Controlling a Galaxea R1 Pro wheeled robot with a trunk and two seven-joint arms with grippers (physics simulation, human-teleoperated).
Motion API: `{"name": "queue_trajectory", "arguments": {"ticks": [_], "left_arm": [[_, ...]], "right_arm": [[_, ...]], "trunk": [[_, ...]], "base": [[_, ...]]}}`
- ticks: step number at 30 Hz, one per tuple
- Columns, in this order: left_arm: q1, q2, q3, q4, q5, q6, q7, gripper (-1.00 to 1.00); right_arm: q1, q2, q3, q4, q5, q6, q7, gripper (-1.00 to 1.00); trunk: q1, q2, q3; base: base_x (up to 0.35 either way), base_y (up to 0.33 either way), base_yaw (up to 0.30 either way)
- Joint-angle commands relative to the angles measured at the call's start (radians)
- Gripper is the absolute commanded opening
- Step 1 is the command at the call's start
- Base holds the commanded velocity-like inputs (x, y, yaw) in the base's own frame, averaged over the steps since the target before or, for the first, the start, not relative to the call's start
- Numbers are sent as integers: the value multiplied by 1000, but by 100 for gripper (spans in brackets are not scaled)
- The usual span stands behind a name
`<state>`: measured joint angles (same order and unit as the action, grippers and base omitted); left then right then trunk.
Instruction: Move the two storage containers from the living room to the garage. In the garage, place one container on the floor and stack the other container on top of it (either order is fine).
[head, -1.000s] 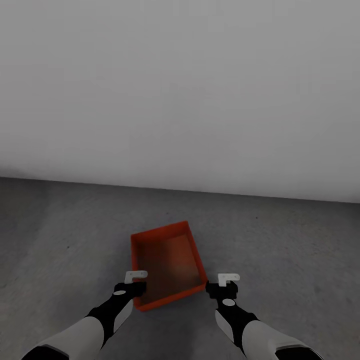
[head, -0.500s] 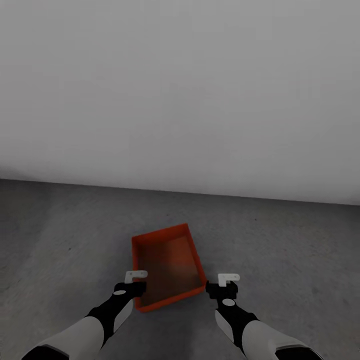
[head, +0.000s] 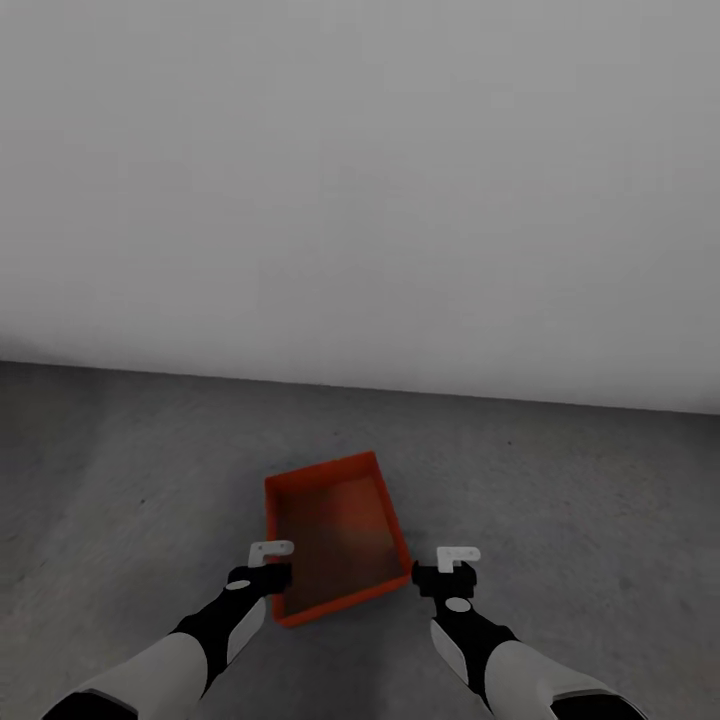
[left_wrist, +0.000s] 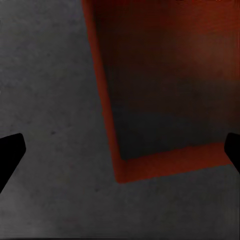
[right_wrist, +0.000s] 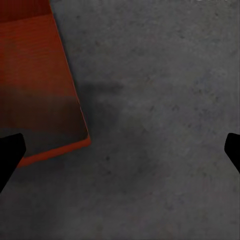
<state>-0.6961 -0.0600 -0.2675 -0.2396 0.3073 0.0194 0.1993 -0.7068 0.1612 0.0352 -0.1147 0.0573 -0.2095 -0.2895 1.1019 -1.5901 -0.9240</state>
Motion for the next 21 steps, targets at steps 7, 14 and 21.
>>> {"name": "queue_trajectory", "arguments": {"ticks": [7,14,21], "left_arm": [[0,2,-9,-1,27,2,6,100],[0,2,-9,-1,30,2,6,100],[0,2,-9,0,30,2,6,100]], "right_arm": [[0,2,3,1,6,-5,-7,100],[0,2,3,1,5,-5,-8,100],[0,5,3,3,3,-3,-9,100]], "trunk": [[-27,49,21],[-54,98,43],[-81,147,65]], "base": [[0,0,0],[0,0,0],[0,0,0]]}}
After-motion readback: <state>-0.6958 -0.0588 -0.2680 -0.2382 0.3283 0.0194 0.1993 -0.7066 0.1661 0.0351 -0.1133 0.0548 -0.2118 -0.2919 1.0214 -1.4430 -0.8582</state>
